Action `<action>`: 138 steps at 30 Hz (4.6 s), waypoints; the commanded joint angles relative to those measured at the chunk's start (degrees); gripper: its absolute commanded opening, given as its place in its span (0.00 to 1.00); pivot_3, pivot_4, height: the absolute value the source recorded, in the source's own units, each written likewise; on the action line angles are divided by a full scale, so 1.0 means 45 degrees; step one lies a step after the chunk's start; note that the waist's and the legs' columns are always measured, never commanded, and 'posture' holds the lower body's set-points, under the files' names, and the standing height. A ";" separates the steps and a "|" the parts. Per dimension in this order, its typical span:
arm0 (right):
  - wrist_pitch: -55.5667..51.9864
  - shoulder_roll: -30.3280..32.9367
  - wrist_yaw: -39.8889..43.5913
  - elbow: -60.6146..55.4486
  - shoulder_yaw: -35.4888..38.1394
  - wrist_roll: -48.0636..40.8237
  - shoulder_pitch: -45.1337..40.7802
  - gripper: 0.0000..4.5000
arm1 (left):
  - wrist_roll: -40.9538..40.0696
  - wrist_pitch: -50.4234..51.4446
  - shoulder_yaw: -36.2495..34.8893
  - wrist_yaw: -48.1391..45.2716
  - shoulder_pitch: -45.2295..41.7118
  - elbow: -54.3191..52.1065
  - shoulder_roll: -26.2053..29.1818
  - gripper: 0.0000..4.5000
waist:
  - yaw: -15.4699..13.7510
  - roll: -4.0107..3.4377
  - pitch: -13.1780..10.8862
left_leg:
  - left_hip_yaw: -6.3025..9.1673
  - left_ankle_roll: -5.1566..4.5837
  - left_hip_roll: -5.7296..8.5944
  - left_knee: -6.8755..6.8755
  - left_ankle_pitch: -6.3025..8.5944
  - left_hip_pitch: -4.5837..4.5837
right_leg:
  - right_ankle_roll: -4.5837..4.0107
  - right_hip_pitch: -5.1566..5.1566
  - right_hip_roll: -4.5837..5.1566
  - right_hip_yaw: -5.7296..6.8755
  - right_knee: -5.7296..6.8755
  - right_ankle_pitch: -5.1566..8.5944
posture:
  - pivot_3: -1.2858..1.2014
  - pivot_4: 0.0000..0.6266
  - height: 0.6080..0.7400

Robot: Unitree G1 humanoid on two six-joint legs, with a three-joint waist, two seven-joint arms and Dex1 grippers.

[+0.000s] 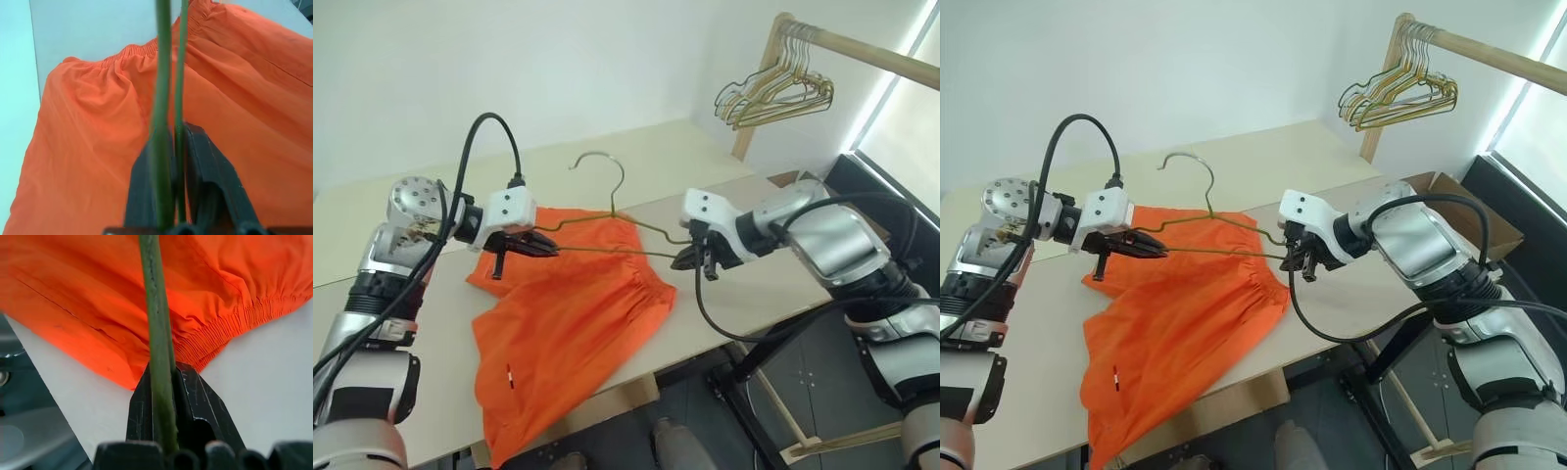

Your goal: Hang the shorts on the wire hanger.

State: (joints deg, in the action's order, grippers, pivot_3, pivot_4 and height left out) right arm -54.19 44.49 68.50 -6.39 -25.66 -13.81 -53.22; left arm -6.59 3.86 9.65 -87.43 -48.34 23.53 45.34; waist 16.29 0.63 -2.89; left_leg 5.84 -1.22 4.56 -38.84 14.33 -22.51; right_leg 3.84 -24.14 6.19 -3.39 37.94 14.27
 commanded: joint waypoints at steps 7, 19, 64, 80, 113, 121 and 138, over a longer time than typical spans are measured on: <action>-0.3603 0.1815 -0.1163 -0.2138 0.4311 -0.2297 0.4031 0.00 | -0.1101 0.0724 -0.1708 0.0702 -0.0526 0.1009 0.0420 0.85 | -0.0086 0.0010 0.0020 | 0.0012 -0.0005 0.0016 -0.0001 0.0003 -0.0008 | 0.0002 -0.0002 0.0016 0.0005 -0.0002 0.0001 | 0.42 0.00 1.00; -0.8456 0.2142 -0.1828 0.1308 0.5896 -0.4605 0.5661 0.00 | -0.3989 0.2613 -0.3198 0.1880 0.3723 -0.5404 0.0036 1.00 | -0.0232 -0.0021 0.0099 | -0.0002 -0.0016 0.0014 -0.0001 0.0009 0.0052 | 0.0008 0.0063 0.0022 -0.0021 -0.0009 0.0005 | 0.43 0.04 1.00; -0.7654 0.2813 -0.0010 0.2657 0.2406 -0.6567 0.5296 0.00 | -0.5160 0.3322 -0.3143 0.2216 0.5491 -0.7925 0.0954 1.00 | -0.1960 -0.0021 0.0098 | -0.0012 -0.0056 -0.0007 0.0011 0.0048 0.0168 | 0.0006 0.0242 -0.0012 0.0023 -0.0181 -0.0007 | 0.47 0.04 1.00; -0.7232 0.4487 0.2418 0.1031 0.1123 -0.7743 0.5834 0.00 | -0.5141 0.3232 -0.3391 0.2477 0.5893 -0.8257 0.1247 1.00 | -0.2482 -0.0023 0.0097 | -0.0019 -0.0057 -0.0003 0.0008 0.0049 0.0155 | 0.0004 0.0232 -0.0021 0.0035 -0.0187 -0.0008 | 0.49 0.02 1.00; -0.7339 -0.1154 -0.1064 0.7723 0.2176 -0.5676 0.2369 0.00 | -0.4945 0.2695 -0.3100 0.2534 0.5852 -0.8203 0.1540 1.00 | -0.2710 -0.0004 0.0111 | -0.0049 -0.0048 -0.0006 0.0044 0.0051 0.0269 | -0.0024 0.0303 -0.0065 0.0014 -0.0191 -0.0024 | 0.50 0.00 1.00; -0.7163 -0.1177 -0.0005 0.7956 0.2428 -0.6032 0.2167 0.00 | -0.4987 0.2685 -0.3331 0.2592 0.6219 -0.8467 0.1708 1.00 | -0.2810 -0.0001 0.0113 | -0.0037 -0.0034 0.0001 0.0035 0.0048 0.0157 | -0.0029 0.0199 -0.0061 0.0011 -0.0188 -0.0026 | 0.51 0.01 1.00; -0.8196 -0.0138 -0.0029 0.3697 0.2082 -0.7225 0.4370 0.00 | -0.3334 0.2997 -0.0988 0.3545 0.6345 -0.8478 0.0832 1.00 | -0.3075 0.0007 0.0118 | -0.0043 -0.0012 -0.0049 0.0024 0.0067 0.0198 | -0.0040 0.0235 -0.0119 0.0003 -0.0190 -0.0032 | 0.50 0.01 1.00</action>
State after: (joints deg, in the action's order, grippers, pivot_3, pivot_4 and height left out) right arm -90.52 44.01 69.39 10.32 -18.89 -46.14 -32.43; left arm -22.33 17.48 5.44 -72.08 -17.97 -14.31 48.90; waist 2.45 0.66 -2.36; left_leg 5.65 -1.27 4.34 -38.73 14.63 -21.64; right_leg 3.66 -23.10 5.65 -3.38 37.08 14.13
